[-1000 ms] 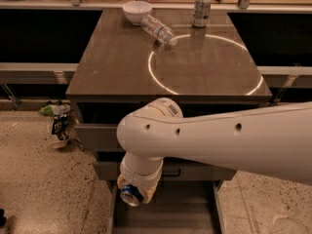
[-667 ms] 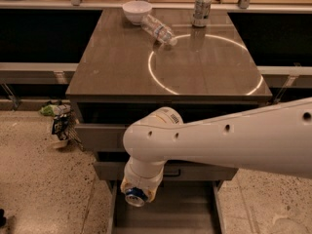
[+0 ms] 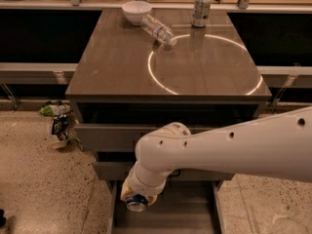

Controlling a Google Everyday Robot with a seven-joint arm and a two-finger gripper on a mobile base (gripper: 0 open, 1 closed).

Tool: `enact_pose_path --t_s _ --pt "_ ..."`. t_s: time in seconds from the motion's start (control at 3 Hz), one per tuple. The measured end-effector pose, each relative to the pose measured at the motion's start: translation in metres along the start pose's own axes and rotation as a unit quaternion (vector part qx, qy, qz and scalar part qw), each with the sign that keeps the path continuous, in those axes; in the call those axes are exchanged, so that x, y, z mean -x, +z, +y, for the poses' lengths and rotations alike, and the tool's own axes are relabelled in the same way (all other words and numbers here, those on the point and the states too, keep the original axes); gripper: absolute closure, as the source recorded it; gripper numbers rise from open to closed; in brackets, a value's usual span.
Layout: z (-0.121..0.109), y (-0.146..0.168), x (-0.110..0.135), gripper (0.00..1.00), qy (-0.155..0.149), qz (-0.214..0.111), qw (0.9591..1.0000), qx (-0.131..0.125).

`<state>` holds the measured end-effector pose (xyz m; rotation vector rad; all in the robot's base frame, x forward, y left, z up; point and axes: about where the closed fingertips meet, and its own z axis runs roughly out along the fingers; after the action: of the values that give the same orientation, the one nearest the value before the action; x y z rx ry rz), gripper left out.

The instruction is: Place pepsi can into bottom drawer

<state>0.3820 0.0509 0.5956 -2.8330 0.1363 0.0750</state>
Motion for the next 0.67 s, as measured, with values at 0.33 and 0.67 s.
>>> enact_pose_path --t_s 0.33,0.67 --pt "0.000 -0.001 0.000 1.00 -0.003 0.000 1.0000 0.002" --pt "0.013 0.027 -0.006 1.00 -0.004 -0.002 0.9999 -0.011"
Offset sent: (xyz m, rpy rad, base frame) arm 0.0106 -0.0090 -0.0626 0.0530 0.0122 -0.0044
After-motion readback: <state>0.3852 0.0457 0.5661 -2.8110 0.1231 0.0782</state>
